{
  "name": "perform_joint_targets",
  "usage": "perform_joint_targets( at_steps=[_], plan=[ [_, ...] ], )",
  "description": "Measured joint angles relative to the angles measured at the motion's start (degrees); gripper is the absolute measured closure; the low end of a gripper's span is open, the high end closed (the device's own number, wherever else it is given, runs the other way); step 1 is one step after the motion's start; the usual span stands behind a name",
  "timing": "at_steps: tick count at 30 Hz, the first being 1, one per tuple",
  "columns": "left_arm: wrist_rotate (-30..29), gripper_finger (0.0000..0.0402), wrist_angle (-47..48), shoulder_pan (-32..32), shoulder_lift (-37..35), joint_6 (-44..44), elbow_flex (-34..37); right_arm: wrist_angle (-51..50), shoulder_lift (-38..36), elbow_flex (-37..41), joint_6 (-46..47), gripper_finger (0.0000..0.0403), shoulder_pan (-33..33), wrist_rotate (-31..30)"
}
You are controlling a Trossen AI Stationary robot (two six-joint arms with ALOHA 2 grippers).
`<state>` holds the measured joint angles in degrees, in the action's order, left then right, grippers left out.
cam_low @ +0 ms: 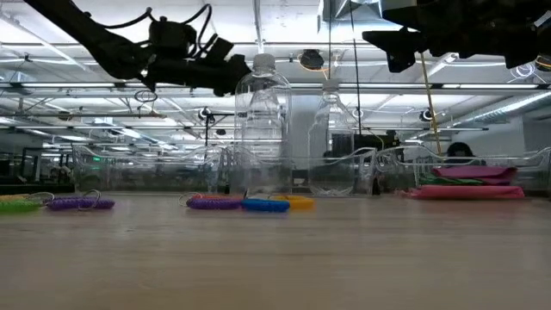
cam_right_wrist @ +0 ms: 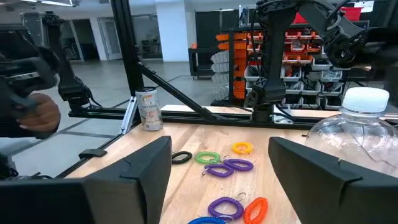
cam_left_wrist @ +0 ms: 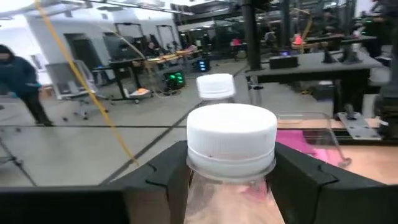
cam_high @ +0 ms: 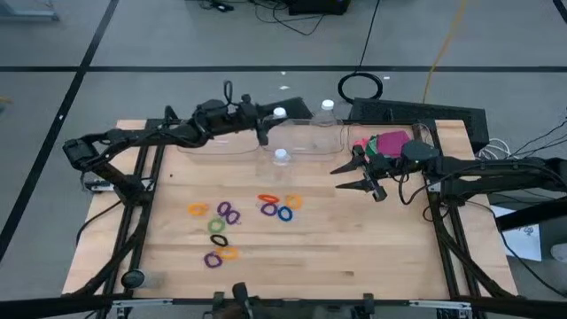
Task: Pick & Place Sports Items
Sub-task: Put the left plastic bottle into the middle transparent bin
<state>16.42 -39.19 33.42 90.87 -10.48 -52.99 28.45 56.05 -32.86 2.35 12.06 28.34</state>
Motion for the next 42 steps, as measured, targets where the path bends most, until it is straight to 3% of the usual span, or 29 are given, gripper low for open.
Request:
perform_joint_targets(
  at_steps=[16, 42],
  plan=[
    [-1.3, 0.0262, 0.0, 5.2, 0.0, 3.6, 0.0, 0.0, 0.0, 0.0, 0.0, 0.0206, 0.0, 0.0],
    [-3.4, 0.0262, 2.0, 5.1, 0.0, 5.0, -0.1, 0.0, 0.0, 0.0, 0.0, 0.0206, 0.0, 0.0]
  ],
)
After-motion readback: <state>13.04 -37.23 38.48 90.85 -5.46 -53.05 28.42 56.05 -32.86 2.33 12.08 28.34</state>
